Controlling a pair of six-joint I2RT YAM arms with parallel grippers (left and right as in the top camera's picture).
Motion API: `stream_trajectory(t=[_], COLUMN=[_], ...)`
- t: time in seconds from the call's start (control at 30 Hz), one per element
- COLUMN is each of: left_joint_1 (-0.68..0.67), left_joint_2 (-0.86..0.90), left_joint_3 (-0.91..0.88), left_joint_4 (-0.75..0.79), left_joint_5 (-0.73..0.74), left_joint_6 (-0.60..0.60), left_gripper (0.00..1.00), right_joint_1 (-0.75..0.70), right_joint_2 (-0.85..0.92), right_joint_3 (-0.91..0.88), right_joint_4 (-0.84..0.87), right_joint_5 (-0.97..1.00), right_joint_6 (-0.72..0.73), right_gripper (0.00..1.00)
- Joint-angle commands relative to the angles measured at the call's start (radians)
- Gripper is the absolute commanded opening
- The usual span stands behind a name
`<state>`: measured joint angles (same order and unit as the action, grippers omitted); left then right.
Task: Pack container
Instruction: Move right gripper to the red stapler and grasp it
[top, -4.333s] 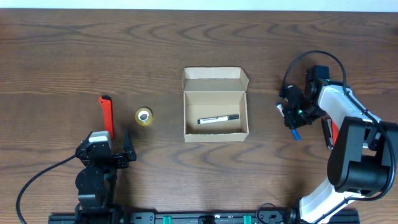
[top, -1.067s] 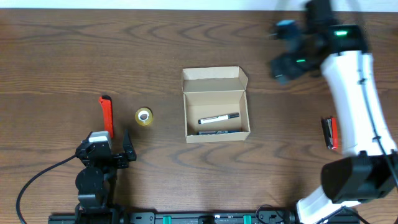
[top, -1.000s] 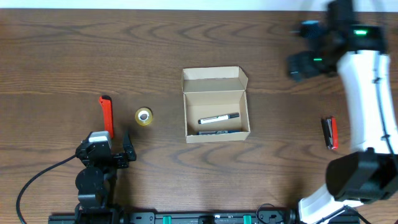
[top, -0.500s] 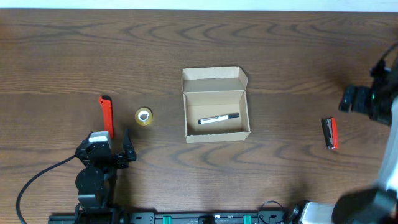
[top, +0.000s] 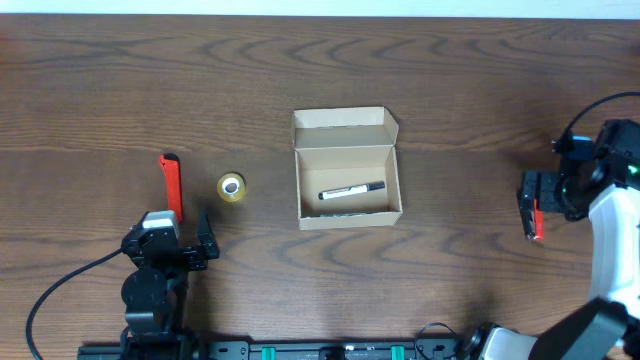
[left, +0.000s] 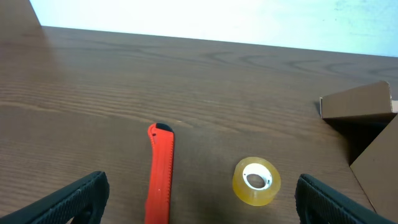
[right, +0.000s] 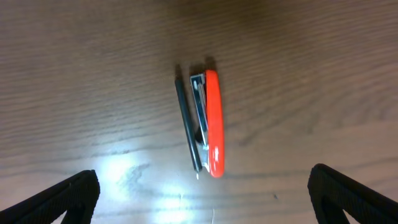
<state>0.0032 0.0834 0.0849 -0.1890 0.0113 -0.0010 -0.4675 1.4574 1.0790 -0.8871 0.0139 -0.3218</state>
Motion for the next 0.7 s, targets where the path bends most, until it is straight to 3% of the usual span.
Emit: stream_trajectory(t=[0.0,0.67], left_joint_1=[-0.004,-0.004], left_joint_2=[0.000,0.000], left_joint_3=[-0.014,-0.014], left_joint_4=[-0.023,-0.023], left_joint_5=[-0.011,-0.011], left_joint_6=[-0.007,-0.007], left_gripper=[0.95,0.95], right_joint_1=[-0.002,-0.003], right_joint_2=[0.060,0.357], right_joint_3=[-0.014,-0.014], right_joint_4=[0.032,0.069], right_joint_5=[0.006,-0.010], right_joint_6=[-0.031,-0.068], right_gripper=[0.99,0.95])
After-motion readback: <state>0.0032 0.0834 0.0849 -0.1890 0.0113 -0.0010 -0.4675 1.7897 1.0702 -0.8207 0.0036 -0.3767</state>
